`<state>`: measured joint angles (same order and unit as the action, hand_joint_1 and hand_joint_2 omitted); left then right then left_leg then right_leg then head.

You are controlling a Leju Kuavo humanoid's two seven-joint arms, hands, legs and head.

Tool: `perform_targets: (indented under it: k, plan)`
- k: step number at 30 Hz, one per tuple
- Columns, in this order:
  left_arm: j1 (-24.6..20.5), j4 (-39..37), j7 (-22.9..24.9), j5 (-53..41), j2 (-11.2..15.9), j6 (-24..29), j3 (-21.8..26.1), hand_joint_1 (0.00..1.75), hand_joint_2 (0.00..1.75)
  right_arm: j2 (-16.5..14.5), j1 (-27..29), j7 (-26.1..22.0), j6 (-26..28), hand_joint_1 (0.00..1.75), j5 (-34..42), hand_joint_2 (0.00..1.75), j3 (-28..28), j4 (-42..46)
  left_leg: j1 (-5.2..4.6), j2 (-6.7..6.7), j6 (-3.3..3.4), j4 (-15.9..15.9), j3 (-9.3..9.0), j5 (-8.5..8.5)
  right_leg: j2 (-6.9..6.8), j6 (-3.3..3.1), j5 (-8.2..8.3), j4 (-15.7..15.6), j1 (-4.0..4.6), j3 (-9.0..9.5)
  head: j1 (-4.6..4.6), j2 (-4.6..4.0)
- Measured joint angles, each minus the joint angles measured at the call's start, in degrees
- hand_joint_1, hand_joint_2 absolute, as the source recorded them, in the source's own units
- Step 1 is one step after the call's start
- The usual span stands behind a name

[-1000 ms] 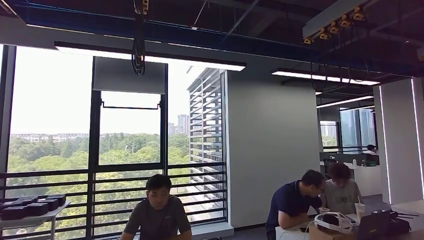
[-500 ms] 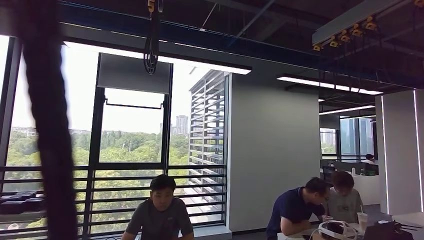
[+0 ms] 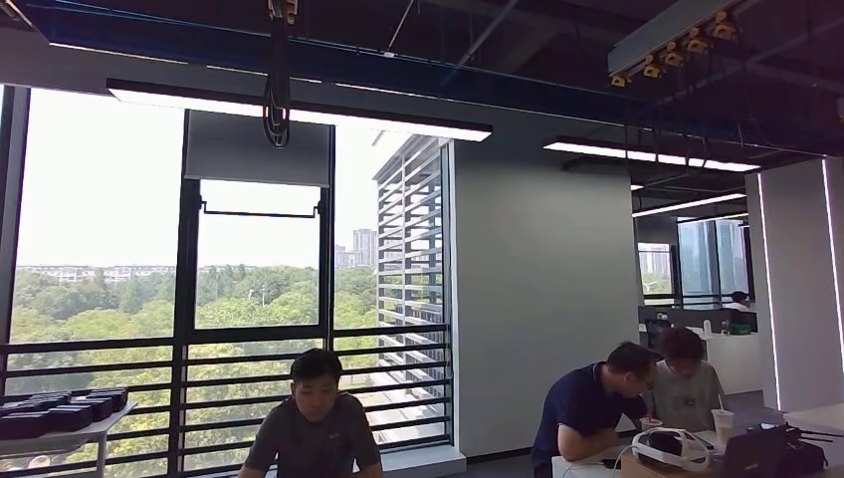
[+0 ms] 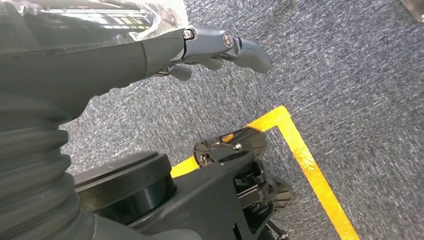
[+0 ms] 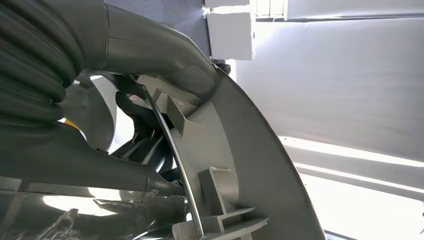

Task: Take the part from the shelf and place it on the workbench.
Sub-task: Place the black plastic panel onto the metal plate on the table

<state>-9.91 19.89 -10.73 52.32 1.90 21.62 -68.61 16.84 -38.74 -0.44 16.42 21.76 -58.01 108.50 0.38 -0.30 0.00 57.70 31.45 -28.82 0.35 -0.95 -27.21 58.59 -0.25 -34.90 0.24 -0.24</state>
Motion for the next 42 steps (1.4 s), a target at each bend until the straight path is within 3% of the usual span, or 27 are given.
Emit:
perform_targets:
  k: [9, 19, 32, 42]
  plan:
    - [-0.2, 0.0, 0.7, -0.5, -0.3, -0.1, 0.0, 0.00, 1.75, 0.2, -3.7, 4.6, 2.2, 1.75, -2.1, 1.75, 0.0, -6.9, -0.05, 0.00, -0.29, -0.1, -0.02, 0.09, -0.01, -0.08, 0.04, 0.0, -0.03, 0.06, -0.08, 0.00]
    - [-0.8, 0.0, 2.7, -1.7, -0.3, -0.2, 0.0, 0.00, 1.75, -0.5, -9.8, 16.1, -0.3, 1.75, -10.8, 1.75, -2.7, -17.4, -0.09, -0.06, -0.28, -0.1, -0.03, 0.09, -0.12, -0.05, 0.10, -0.1, -0.07, 0.17, -0.15, 0.00]
    - [-1.5, 0.0, 5.0, -3.8, -0.6, -1.0, 0.0, 0.00, 1.75, -5.6, -16.8, 24.0, -6.6, 1.75, -21.7, 1.75, -9.7, -37.1, -0.08, -0.28, -0.28, -0.1, -0.14, 0.10, -0.29, -0.05, 0.08, -0.1, -0.05, 0.35, -0.13, 0.00]
    - [-1.6, -0.1, 6.6, -5.9, -0.8, -1.0, 0.0, 0.00, 1.75, -10.8, -17.4, 27.6, -8.7, 1.75, -33.3, 1.75, -13.9, -53.2, -0.08, -0.31, -0.28, -0.1, -0.15, 0.11, -0.29, -0.04, 0.09, -0.2, -0.06, 0.38, -0.14, 0.00]
